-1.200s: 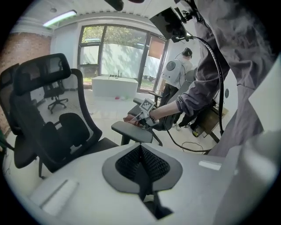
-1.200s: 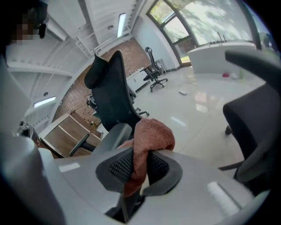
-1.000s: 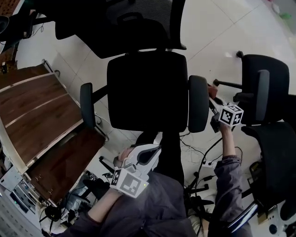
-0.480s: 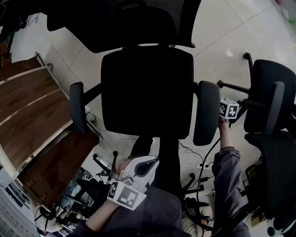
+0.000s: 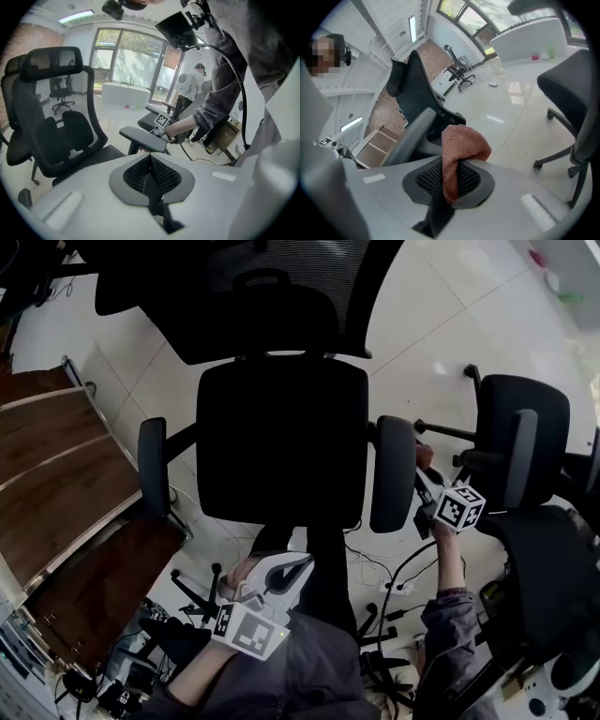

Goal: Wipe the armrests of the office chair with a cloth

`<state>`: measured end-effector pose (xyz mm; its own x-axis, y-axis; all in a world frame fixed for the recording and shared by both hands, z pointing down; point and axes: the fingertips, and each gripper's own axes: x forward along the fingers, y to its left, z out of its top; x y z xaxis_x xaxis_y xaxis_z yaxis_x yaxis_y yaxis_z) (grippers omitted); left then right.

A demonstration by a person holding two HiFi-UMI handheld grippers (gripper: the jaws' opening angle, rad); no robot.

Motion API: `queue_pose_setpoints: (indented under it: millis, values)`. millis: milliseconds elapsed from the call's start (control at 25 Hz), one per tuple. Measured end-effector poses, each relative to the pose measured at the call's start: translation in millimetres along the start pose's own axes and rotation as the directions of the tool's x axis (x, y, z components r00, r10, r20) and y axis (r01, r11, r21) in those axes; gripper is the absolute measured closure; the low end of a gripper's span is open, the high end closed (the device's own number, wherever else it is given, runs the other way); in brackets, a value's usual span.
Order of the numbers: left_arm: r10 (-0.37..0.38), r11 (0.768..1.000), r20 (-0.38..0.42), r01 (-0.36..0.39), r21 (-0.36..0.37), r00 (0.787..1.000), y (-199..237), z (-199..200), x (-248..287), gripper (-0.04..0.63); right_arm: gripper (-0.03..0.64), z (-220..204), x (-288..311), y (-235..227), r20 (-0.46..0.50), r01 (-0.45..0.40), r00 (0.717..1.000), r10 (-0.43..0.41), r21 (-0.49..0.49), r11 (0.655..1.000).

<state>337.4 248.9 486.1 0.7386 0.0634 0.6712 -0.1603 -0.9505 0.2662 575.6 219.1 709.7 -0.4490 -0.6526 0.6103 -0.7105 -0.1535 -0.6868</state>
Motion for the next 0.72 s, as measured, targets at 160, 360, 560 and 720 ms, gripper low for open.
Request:
queue_pose_setpoints:
  millis: [160,360,560,720]
  values:
    - [0.005,1.000,0.011,-0.006,0.019,1.000,0.3,8.0,-6.7,0.580,0.572,14.1,-36.7,18.6,0.070,-0.011,0.998,0.010,0.016,1.000]
    - [0.003,1.000,-0.006,-0.003,0.017,1.000,1.3,6.9,-9.8,0.580,0.572,17.3,-30.0,14.5,0.080,-0.019,0.997,0.016,0.038,0.999]
    - [-0.004,1.000,-0.038,0.003,-0.006,0.999,7.4,-1.2,-1.2,0.580,0.572,3.9,34.6,-24.3,-0.008,-0.023,1.000,0.023,0.061,0.998]
    - [-0.010,0.999,-0.060,0.008,-0.034,0.998,12.1,-8.9,9.0,0.580,0.572,-4.9,84.4,-65.0,-0.072,0.013,0.997,-0.006,0.100,0.995]
